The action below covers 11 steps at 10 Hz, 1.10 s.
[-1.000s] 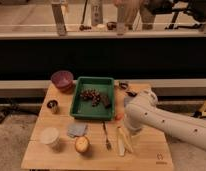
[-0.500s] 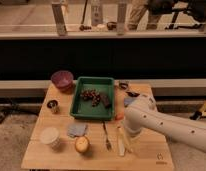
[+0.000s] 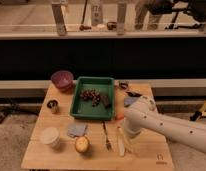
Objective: Place banana in purple bowl
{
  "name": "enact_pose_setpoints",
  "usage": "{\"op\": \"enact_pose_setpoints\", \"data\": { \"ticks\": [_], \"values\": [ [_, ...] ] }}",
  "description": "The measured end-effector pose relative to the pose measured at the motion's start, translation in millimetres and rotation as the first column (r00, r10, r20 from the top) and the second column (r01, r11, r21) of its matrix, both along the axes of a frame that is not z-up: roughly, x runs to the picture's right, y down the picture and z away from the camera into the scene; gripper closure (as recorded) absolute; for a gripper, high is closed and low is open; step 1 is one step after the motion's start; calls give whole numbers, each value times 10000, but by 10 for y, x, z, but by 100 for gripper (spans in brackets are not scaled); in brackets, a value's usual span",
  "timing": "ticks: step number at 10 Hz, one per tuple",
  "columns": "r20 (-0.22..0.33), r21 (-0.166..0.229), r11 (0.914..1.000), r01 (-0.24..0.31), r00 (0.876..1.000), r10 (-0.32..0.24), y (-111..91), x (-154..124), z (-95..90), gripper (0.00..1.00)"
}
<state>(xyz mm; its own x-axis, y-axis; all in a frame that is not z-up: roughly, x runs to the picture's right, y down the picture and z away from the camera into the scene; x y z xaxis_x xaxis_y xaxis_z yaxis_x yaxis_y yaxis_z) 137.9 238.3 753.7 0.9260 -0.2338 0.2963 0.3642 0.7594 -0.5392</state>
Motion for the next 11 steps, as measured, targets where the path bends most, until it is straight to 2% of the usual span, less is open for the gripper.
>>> {"op": "enact_pose_setpoints", "data": {
  "ticks": [6, 10, 11],
  "values": [
    [226, -179, 9996, -228, 9995, 232, 201, -8, 159, 20],
    [167, -271, 9990, -349, 9992, 354, 302, 20, 245, 20],
    [181, -301, 9989, -369, 9991, 374, 319, 5, 260, 23]
  ]
}}
